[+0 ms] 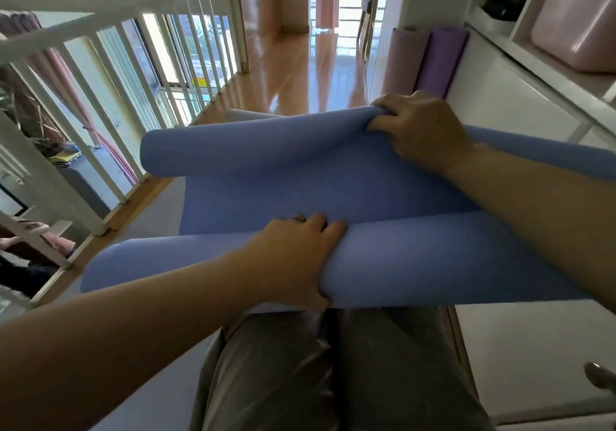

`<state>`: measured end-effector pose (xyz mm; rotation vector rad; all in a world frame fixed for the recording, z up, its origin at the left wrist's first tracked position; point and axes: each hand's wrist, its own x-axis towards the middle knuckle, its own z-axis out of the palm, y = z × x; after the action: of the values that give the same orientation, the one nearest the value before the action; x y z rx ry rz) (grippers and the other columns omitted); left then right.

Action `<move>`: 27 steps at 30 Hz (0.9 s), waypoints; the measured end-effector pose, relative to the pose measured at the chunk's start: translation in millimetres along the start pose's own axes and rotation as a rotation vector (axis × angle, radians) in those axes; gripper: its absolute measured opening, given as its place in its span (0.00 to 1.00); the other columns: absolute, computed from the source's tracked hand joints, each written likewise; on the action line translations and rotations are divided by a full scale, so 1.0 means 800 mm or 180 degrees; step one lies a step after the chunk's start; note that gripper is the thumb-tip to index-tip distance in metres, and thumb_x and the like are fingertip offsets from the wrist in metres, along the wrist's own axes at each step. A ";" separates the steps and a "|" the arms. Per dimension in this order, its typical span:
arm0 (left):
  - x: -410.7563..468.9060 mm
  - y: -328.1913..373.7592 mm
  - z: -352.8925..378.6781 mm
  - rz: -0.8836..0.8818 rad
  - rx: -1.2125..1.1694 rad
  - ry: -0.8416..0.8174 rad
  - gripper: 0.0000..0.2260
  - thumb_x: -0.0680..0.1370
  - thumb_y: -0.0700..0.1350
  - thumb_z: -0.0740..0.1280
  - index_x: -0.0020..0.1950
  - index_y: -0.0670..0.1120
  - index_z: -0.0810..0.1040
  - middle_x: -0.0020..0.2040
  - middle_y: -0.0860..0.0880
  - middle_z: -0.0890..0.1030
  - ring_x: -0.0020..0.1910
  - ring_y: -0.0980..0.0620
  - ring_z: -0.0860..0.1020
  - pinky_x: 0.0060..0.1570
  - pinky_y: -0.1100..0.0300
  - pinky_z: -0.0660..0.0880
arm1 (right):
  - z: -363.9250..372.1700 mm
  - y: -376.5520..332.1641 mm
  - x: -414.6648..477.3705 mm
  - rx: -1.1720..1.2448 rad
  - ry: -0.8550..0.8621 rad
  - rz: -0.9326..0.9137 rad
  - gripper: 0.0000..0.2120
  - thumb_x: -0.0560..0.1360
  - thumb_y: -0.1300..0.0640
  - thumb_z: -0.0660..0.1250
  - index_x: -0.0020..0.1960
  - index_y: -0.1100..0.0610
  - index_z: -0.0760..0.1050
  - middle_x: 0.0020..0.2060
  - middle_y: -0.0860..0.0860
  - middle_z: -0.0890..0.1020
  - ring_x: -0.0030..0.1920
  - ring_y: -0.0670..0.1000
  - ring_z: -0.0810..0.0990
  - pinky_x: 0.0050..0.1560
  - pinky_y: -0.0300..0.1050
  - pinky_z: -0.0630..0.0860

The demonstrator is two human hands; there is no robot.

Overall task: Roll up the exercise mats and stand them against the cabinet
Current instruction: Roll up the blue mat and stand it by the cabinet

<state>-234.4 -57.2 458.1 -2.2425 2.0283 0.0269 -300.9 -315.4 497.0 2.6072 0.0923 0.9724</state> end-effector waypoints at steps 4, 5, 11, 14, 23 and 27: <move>0.005 -0.001 0.001 0.0067 -0.0115 -0.0291 0.41 0.66 0.66 0.70 0.72 0.53 0.56 0.63 0.49 0.68 0.59 0.46 0.71 0.58 0.48 0.72 | 0.019 -0.020 -0.017 0.0140 -0.0576 0.0332 0.11 0.71 0.61 0.61 0.49 0.59 0.80 0.47 0.59 0.80 0.36 0.62 0.79 0.37 0.53 0.75; 0.006 -0.002 -0.001 0.0092 -0.0114 -0.0274 0.41 0.65 0.66 0.70 0.72 0.53 0.57 0.63 0.49 0.67 0.60 0.47 0.69 0.58 0.48 0.71 | 0.022 -0.021 -0.021 0.0133 -0.0753 0.0454 0.10 0.70 0.60 0.64 0.50 0.60 0.78 0.49 0.60 0.78 0.38 0.63 0.79 0.40 0.54 0.75; 0.011 -0.004 -0.006 0.0263 0.0151 -0.0111 0.42 0.65 0.67 0.70 0.72 0.52 0.59 0.62 0.50 0.62 0.59 0.48 0.65 0.60 0.54 0.67 | 0.034 -0.015 -0.021 -0.0138 -0.1134 0.0709 0.17 0.67 0.68 0.68 0.56 0.61 0.74 0.55 0.62 0.75 0.44 0.64 0.78 0.43 0.56 0.74; 0.010 -0.009 -0.010 0.0273 0.0042 -0.0051 0.42 0.68 0.65 0.68 0.75 0.53 0.52 0.65 0.50 0.66 0.60 0.48 0.69 0.62 0.54 0.67 | 0.038 -0.017 -0.018 -0.0144 -0.1220 0.0739 0.19 0.68 0.72 0.66 0.57 0.61 0.73 0.56 0.61 0.75 0.44 0.64 0.78 0.43 0.55 0.73; 0.008 0.001 -0.001 0.0078 -0.0059 0.0128 0.39 0.72 0.64 0.65 0.76 0.51 0.52 0.74 0.46 0.60 0.69 0.43 0.63 0.68 0.46 0.63 | 0.032 -0.024 -0.016 -0.0004 -0.1506 0.1107 0.20 0.71 0.64 0.67 0.62 0.58 0.69 0.60 0.58 0.69 0.51 0.62 0.75 0.46 0.53 0.71; 0.011 0.006 0.006 0.0023 0.0079 0.0179 0.43 0.70 0.66 0.66 0.76 0.47 0.52 0.73 0.44 0.61 0.68 0.42 0.65 0.69 0.45 0.61 | 0.029 -0.027 -0.013 -0.0191 -0.1764 0.1104 0.27 0.67 0.58 0.74 0.62 0.59 0.67 0.59 0.58 0.69 0.52 0.61 0.74 0.44 0.52 0.71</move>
<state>-238.1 -66.1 451.8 -2.2458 2.0528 -0.0608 -292.5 -304.1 467.2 2.7824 -0.5313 0.3047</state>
